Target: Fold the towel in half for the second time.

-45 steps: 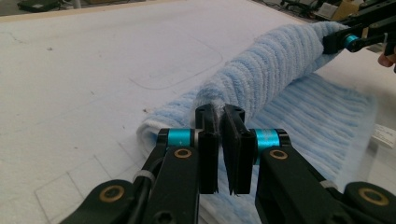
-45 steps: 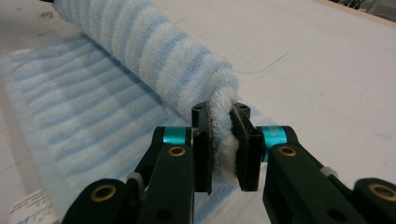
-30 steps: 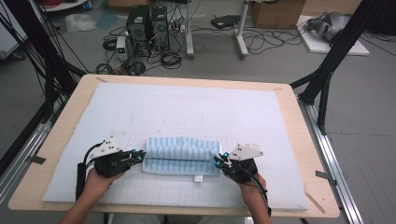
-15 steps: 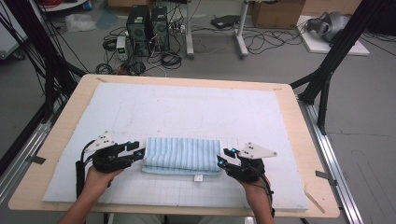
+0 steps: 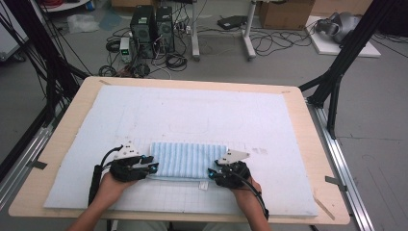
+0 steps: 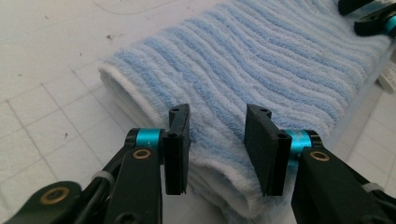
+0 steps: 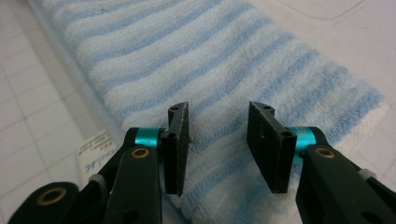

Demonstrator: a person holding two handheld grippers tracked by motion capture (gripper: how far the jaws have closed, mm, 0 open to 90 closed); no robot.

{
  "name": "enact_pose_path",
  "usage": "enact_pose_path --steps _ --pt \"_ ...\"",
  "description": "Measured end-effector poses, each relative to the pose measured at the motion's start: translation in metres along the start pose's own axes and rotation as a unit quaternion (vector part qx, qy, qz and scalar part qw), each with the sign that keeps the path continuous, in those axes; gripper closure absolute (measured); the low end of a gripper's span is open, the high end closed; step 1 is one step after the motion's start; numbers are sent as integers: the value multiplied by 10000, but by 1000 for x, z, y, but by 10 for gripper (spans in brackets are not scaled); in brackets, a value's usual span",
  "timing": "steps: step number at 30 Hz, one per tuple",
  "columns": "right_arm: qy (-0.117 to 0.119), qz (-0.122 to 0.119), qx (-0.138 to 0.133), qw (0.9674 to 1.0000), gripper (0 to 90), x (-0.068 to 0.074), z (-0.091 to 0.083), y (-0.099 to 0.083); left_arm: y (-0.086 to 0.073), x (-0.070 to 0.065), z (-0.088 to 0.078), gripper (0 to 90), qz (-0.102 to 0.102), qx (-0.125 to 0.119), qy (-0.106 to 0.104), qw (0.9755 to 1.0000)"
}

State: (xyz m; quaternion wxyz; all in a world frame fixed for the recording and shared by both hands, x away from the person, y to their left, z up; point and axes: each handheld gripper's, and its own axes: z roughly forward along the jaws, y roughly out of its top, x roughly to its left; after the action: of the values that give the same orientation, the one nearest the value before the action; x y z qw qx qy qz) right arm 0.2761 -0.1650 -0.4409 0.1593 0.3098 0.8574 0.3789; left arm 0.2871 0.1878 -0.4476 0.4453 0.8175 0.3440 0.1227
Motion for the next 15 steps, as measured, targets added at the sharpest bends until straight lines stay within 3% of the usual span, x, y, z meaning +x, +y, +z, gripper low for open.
enact_pose_path --steps 5,7,9,12,15 --pt "160 -5 81 9998 550 0 -5 -1 3 -2 -1 610 35 137 160 9998" --pt "302 73 -78 9995 533 -3 -9 1 9 1 -2 591 -5 73 180 9998" --pt "294 211 -402 9985 515 -9 -15 4 14 8 -2 588 -150 -174 156 9996" --pt "126 374 -748 9964 513 -20 -17 10 20 21 0 582 -249 -406 90 9988" --pt "-121 425 -642 9970 550 -31 -10 13 26 33 9 581 -333 -544 83 9979"
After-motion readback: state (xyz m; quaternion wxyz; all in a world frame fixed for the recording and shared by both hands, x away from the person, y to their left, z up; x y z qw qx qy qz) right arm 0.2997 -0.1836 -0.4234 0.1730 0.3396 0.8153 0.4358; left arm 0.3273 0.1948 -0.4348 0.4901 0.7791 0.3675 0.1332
